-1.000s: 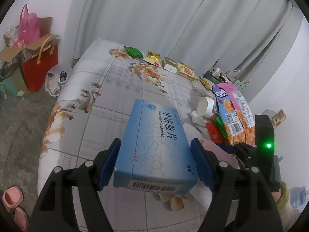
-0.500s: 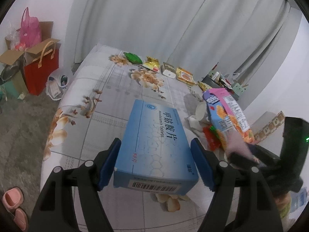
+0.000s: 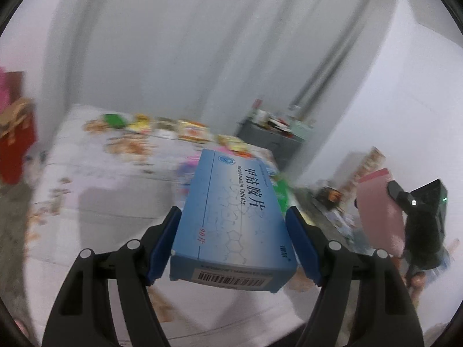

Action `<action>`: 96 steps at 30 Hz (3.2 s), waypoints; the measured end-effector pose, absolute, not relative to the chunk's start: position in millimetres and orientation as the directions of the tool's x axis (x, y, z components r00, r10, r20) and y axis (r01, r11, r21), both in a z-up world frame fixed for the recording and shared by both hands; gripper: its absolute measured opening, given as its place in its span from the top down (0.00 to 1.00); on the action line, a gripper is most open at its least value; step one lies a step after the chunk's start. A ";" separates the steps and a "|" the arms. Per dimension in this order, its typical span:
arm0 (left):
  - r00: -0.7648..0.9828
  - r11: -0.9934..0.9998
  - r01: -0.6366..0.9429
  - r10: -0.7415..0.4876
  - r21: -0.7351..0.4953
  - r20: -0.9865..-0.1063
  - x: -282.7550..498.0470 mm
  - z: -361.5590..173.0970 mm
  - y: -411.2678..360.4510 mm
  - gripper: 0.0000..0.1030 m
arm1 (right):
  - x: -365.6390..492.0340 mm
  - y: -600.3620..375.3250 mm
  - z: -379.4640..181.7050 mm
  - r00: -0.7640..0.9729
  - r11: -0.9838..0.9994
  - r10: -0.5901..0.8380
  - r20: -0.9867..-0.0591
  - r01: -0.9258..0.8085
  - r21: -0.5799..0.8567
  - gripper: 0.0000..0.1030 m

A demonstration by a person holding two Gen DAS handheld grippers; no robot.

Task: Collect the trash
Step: 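Carry both items to the blue wastebasket and open both tools over it, then move both tools back to the table toward the tissue and snack bag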

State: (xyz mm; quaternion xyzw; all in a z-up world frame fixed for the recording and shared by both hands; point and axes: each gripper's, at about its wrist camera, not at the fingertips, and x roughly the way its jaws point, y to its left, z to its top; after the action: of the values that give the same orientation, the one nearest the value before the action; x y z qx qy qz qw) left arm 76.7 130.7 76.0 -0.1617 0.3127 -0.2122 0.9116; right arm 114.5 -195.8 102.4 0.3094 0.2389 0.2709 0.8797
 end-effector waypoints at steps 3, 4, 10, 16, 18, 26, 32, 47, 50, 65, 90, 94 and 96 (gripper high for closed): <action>0.656 0.820 0.389 -0.567 -0.420 -0.498 84.9 86.1 79.9 0.30 | 89.8 -243.0 98.9 0.810 0.683 0.534 -0.240 -0.246 0.688 0.24; 0.639 0.809 0.415 -0.584 -0.416 -0.500 87.5 87.4 65.9 0.30 | 78.0 -266.0 95.6 0.841 0.693 0.483 -0.244 -0.196 0.694 0.24; 0.420 0.679 0.586 -0.721 -0.442 -0.552 114.3 82.8 -66.3 0.30 | 21.0 -377.5 60.2 0.929 0.621 0.246 -0.278 0.069 0.781 0.24; 0.157 0.566 0.676 -0.736 -0.471 -0.659 142.7 53.8 -237.5 0.30 | -22.9 -467.7 -6.8 0.919 0.426 0.023 -0.394 0.348 0.835 0.24; 0.083 0.547 0.695 -0.706 -0.467 -0.703 148.2 38.0 -294.5 0.30 | -34.0 -490.4 -32.0 0.903 0.353 -0.010 -0.430 0.405 0.843 0.24; -0.046 0.531 0.761 -0.531 -0.374 -0.846 133.7 -50.8 -468.9 0.30 | -54.2 -569.7 -128.6 0.831 0.102 -0.057 -0.553 0.556 0.825 0.23; -0.001 0.575 0.751 -0.490 -0.325 -0.871 141.2 -109.4 -527.2 0.14 | -28.6 -610.9 -186.0 0.754 0.037 -0.011 -0.657 0.657 0.753 0.14; 0.010 0.516 0.718 -0.679 -0.468 -0.734 142.7 -41.3 -463.9 0.14 | -56.6 -573.9 -144.1 0.664 0.199 -0.165 -0.730 0.747 0.634 0.14; 0.016 0.485 0.741 -0.705 -0.465 -0.709 132.2 -12.7 -434.4 0.14 | -51.0 -550.5 -105.7 0.671 0.304 -0.221 -0.707 0.737 0.604 0.14; 0.397 0.637 0.709 -0.716 -0.304 -0.575 87.4 93.3 -140.7 0.06 | -20.3 -378.9 49.1 0.759 0.760 -0.385 -0.525 0.584 0.287 0.08; 0.661 0.928 0.326 -0.360 -0.180 -0.658 64.2 -4.8 125.5 0.13 | 53.3 -206.1 30.0 0.731 0.976 0.103 -0.674 0.058 0.211 0.08; 0.613 0.920 0.363 -0.356 -0.149 -0.705 85.2 -24.2 119.1 0.21 | 67.0 -199.3 28.8 0.717 0.965 0.150 -0.681 0.044 0.258 0.10; 0.593 0.916 0.377 -0.354 -0.140 -0.723 93.5 -33.6 116.8 0.24 | 79.7 -212.2 25.5 0.698 0.939 0.198 -0.688 0.067 0.338 0.13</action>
State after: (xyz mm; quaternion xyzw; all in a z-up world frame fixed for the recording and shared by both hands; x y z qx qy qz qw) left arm 93.5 116.8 -33.6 0.0140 0.4017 -0.2048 0.8924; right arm 79.7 -212.2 25.5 0.1709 0.3870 0.0363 0.9054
